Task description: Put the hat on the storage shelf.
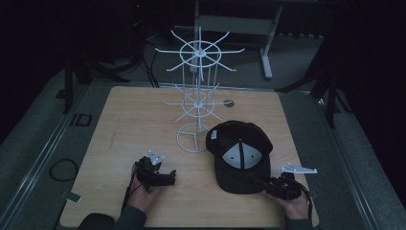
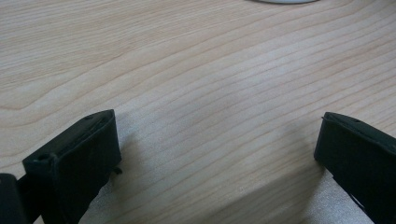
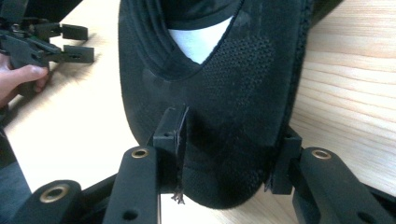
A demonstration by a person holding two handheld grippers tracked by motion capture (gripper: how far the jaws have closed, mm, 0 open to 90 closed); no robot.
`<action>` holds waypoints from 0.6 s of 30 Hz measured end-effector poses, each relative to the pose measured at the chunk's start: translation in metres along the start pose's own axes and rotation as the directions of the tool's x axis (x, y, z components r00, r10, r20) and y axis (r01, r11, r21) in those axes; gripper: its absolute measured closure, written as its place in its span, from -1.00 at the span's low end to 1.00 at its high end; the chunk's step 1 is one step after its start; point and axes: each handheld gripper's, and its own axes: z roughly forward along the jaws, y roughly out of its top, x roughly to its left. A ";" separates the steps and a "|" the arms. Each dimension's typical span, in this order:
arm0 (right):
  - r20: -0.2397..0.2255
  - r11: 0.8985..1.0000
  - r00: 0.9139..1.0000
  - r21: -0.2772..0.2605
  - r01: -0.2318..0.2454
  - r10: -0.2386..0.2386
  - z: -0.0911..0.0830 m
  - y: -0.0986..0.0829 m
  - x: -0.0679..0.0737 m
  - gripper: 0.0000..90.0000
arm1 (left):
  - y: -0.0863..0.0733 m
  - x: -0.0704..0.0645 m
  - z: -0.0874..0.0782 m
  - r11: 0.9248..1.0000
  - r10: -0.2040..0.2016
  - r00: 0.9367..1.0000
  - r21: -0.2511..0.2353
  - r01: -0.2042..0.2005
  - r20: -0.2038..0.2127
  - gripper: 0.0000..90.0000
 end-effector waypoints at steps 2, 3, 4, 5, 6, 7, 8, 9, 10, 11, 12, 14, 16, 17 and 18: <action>-0.018 1.000 1.000 0.005 0.002 -0.002 0.003 0.001 0.001 0.33 | 0.000 0.000 0.000 1.000 0.000 1.000 0.000 0.000 0.000 -1.00; -0.018 1.000 1.000 0.005 0.002 -0.002 0.003 0.001 0.001 0.33 | 0.000 0.000 0.000 1.000 0.000 1.000 0.000 0.000 0.000 -1.00; -0.021 1.000 1.000 0.010 0.004 -0.004 0.005 0.001 0.002 0.34 | 0.000 0.000 0.000 1.000 0.000 1.000 0.000 0.000 0.000 -1.00; -0.036 1.000 0.999 0.024 0.007 -0.007 0.008 0.000 0.004 0.38 | 0.000 0.000 0.000 1.000 0.000 1.000 0.000 0.000 0.000 -1.00; -0.040 1.000 0.999 0.027 0.011 -0.010 0.010 0.000 0.004 0.39 | 0.000 0.000 0.000 1.000 0.001 1.000 0.000 -0.001 0.000 -1.00; -0.045 0.999 0.999 0.032 0.010 -0.009 0.011 -0.001 0.005 0.42 | 0.000 0.000 0.000 1.000 0.000 1.000 0.000 0.000 0.000 -1.00; -0.051 0.999 0.999 0.035 0.010 -0.009 0.013 -0.001 0.006 0.42 | 0.000 0.000 0.000 1.000 0.000 1.000 0.000 0.000 0.000 -1.00; -0.054 0.999 0.999 0.036 0.009 -0.007 0.014 -0.001 0.006 0.43 | 0.000 0.000 0.000 1.000 0.001 1.000 0.000 -0.001 0.000 -1.00; -0.059 0.999 0.998 0.037 0.008 -0.006 0.015 0.000 0.007 0.43 | 0.000 0.000 0.000 1.000 0.000 1.000 0.000 0.000 0.000 -1.00; -0.062 0.999 0.998 0.035 0.009 -0.007 0.016 0.000 0.007 0.44 | 0.000 0.000 0.000 1.000 0.000 1.000 0.000 0.000 0.000 -1.00; -0.068 0.999 0.998 0.034 0.006 -0.003 0.018 0.001 0.007 0.44 | 0.000 0.000 0.000 1.000 0.001 1.000 0.000 -0.001 0.000 -1.00; -0.083 1.000 0.997 0.030 -0.005 0.008 0.020 0.002 0.007 0.44 | 0.000 0.000 0.000 1.000 0.001 1.000 0.001 -0.001 0.000 -1.00; -0.102 1.000 0.995 0.027 -0.010 0.013 0.024 0.003 0.006 0.49 | 0.000 0.000 0.000 1.000 0.001 1.000 0.002 -0.001 0.000 -1.00; -0.116 0.999 0.993 0.032 -0.008 0.011 0.026 0.004 0.008 0.51 | 0.000 0.000 0.000 1.000 0.001 1.000 0.002 -0.001 0.000 -1.00; -0.123 0.999 0.992 0.037 -0.004 0.008 0.027 0.004 0.009 0.53 | 0.000 0.000 0.000 1.000 0.002 1.000 0.002 -0.002 0.000 -1.00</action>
